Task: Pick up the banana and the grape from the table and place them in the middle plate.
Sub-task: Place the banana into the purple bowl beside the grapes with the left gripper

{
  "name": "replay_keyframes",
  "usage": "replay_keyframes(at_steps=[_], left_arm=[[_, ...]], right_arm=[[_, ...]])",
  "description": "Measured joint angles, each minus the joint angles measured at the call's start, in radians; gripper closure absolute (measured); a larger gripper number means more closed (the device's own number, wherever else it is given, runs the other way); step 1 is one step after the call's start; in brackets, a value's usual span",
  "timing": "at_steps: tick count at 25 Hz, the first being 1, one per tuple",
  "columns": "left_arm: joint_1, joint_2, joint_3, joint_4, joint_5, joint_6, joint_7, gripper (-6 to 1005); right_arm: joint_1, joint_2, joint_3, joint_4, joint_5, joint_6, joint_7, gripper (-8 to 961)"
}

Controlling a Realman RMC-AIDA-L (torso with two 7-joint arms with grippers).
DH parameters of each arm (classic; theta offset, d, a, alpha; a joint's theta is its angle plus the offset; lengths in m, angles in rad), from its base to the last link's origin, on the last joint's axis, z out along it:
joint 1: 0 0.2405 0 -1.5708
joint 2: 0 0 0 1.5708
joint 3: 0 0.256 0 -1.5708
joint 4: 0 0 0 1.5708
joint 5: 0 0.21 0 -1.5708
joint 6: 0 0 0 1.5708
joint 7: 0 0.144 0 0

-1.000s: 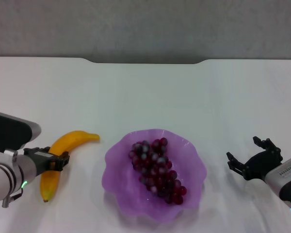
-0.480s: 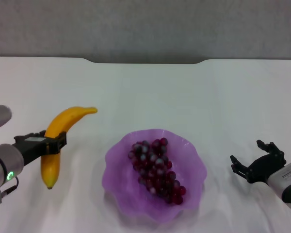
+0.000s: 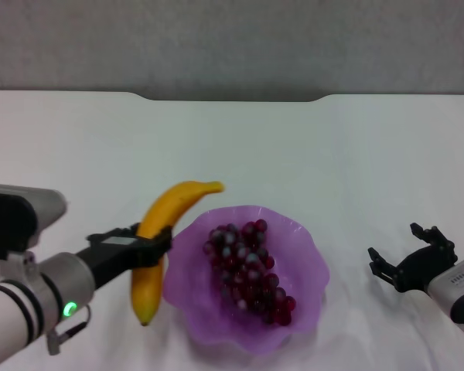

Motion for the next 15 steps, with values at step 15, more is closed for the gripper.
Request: replay_keyframes(at_steps=[15], left_arm=[[-0.149, -0.005, 0.134, 0.125, -0.256, 0.067, 0.050, 485]], right_arm=[[0.008, 0.000, -0.001, -0.001, 0.000, -0.002, 0.000, 61]])
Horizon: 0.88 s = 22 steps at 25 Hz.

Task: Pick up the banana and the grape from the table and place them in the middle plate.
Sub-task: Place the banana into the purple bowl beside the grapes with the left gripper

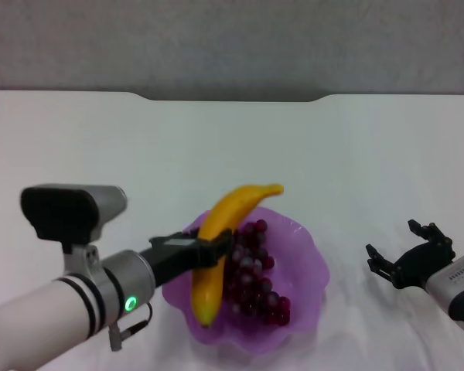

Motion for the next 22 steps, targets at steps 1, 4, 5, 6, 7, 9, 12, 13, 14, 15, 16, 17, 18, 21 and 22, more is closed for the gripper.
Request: replay_keyframes(at_steps=[1, 4, 5, 6, 7, 9, 12, 13, 14, 15, 16, 17, 18, 21, 22], left_arm=[[-0.011, -0.001, 0.009, 0.016, -0.001, 0.004, 0.000, 485], [-0.033, -0.003, 0.043, 0.047, -0.003, 0.027, 0.002, 484], [-0.040, -0.003, 0.057, 0.051, -0.003, 0.041, 0.004, 484], [-0.044, -0.004, 0.067, 0.054, -0.003, 0.052, 0.004, 483], [-0.047, -0.004, 0.076, 0.056, -0.003, 0.064, 0.004, 483], [-0.050, -0.004, 0.087, 0.061, -0.004, 0.083, 0.004, 482], [-0.056, -0.004, 0.090, 0.070, -0.005, 0.094, -0.001, 481], [-0.056, -0.004, 0.090, 0.072, -0.006, 0.095, -0.001, 481], [-0.057, -0.004, 0.091, 0.072, -0.006, 0.097, -0.001, 481], [-0.057, -0.004, 0.091, 0.074, -0.006, 0.098, 0.000, 480], [-0.058, -0.004, 0.091, 0.077, -0.006, 0.099, 0.001, 480], [-0.059, -0.004, 0.092, 0.079, -0.006, 0.101, 0.002, 480], [-0.059, -0.005, 0.095, 0.081, -0.006, 0.104, 0.003, 479], [-0.065, -0.005, 0.121, 0.082, -0.006, 0.128, 0.008, 478], [-0.067, -0.004, 0.130, 0.082, -0.004, 0.136, 0.010, 478]], right_arm=[[0.000, 0.000, 0.000, 0.000, 0.000, 0.000, 0.000, 61], [0.001, 0.000, 0.000, 0.001, 0.000, -0.002, 0.000, 62], [0.002, 0.000, 0.000, 0.001, 0.000, -0.002, 0.000, 62], [0.003, 0.000, 0.000, 0.001, 0.000, -0.002, 0.000, 62], [0.005, 0.000, 0.000, 0.001, -0.001, -0.001, 0.000, 62], [0.008, 0.000, 0.000, 0.002, -0.004, -0.001, 0.000, 62], [0.009, 0.000, -0.001, 0.002, -0.006, 0.001, 0.000, 62], [0.009, 0.000, -0.001, 0.002, -0.006, 0.001, 0.000, 62], [0.009, 0.000, -0.001, 0.002, -0.006, 0.002, 0.000, 62], [0.009, 0.000, -0.001, 0.002, -0.006, 0.002, 0.000, 62], [0.009, 0.000, -0.001, 0.002, -0.006, 0.002, 0.000, 62], [0.009, 0.000, -0.001, 0.002, -0.007, 0.002, 0.000, 62], [0.009, 0.000, -0.001, 0.002, -0.007, 0.001, 0.000, 62], [0.010, 0.000, -0.001, 0.002, -0.008, 0.000, 0.000, 62], [0.010, 0.000, -0.002, 0.002, -0.008, 0.000, 0.000, 62]])
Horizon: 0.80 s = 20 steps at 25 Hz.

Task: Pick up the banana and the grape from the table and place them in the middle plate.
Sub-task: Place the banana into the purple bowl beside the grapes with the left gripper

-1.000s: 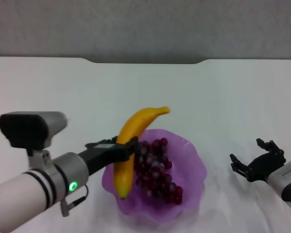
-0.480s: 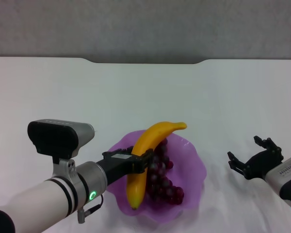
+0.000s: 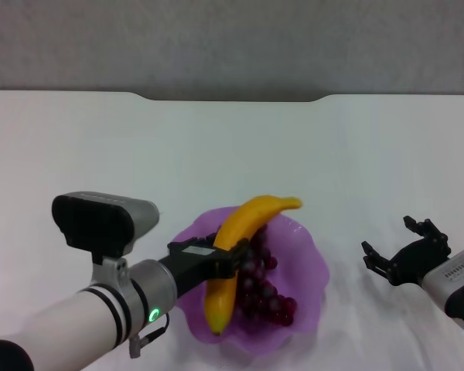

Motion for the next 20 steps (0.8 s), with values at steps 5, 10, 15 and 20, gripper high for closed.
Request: replay_keyframes(at_steps=[5, 10, 15, 20], left_arm=[[-0.004, 0.002, 0.024, 0.008, 0.008, 0.038, 0.010, 476], [0.003, 0.003, 0.027, 0.006, 0.009, 0.052, 0.015, 243], [0.029, 0.006, 0.022, -0.018, 0.010, 0.081, 0.033, 178], [0.113, 0.008, -0.001, -0.083, 0.011, 0.177, 0.101, 113]], right_arm=[[0.000, 0.000, 0.000, 0.000, 0.000, 0.002, 0.000, 62], [-0.003, 0.000, 0.000, 0.000, 0.000, 0.000, 0.000, 62], [-0.006, 0.000, 0.000, 0.000, 0.001, 0.000, 0.000, 62], [-0.007, 0.000, 0.000, 0.000, 0.000, -0.001, 0.000, 62]])
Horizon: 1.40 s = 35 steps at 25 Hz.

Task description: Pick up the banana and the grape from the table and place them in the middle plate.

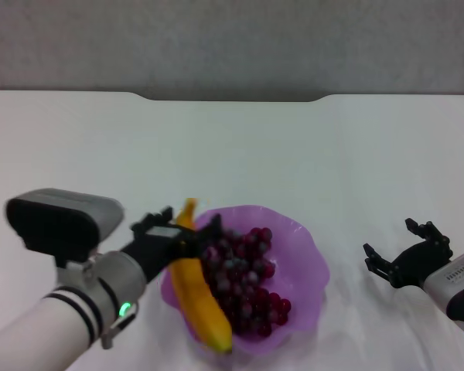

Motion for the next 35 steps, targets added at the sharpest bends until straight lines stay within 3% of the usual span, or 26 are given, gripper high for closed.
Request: replay_keyframes(at_steps=[10, 14, 16, 22, 30, 35], left_arm=[[0.108, 0.001, -0.069, -0.041, 0.009, 0.159, 0.064, 110], [0.147, 0.001, -0.064, -0.001, 0.038, 0.328, 0.059, 113], [0.147, -0.002, -0.049, 0.065, 0.071, 0.453, 0.016, 114], [0.080, -0.002, 0.008, 0.377, 0.230, 0.778, -0.347, 117], [-0.049, -0.005, 0.012, 0.765, 0.381, 0.893, -0.706, 117], [-0.028, -0.008, 0.013, 0.830, 0.499, 0.906, -0.711, 117]], right_arm=[[0.000, 0.000, 0.000, -0.001, 0.001, -0.001, 0.000, 62], [0.000, 0.000, 0.000, 0.000, 0.005, -0.002, 0.000, 62], [0.000, 0.000, 0.003, 0.001, 0.005, -0.002, 0.000, 62], [0.001, 0.000, 0.008, 0.011, 0.006, -0.006, -0.001, 62], [-0.001, 0.000, 0.012, 0.021, 0.008, -0.054, 0.000, 62], [-0.009, 0.000, 0.019, 0.017, 0.017, -0.069, 0.003, 62]])
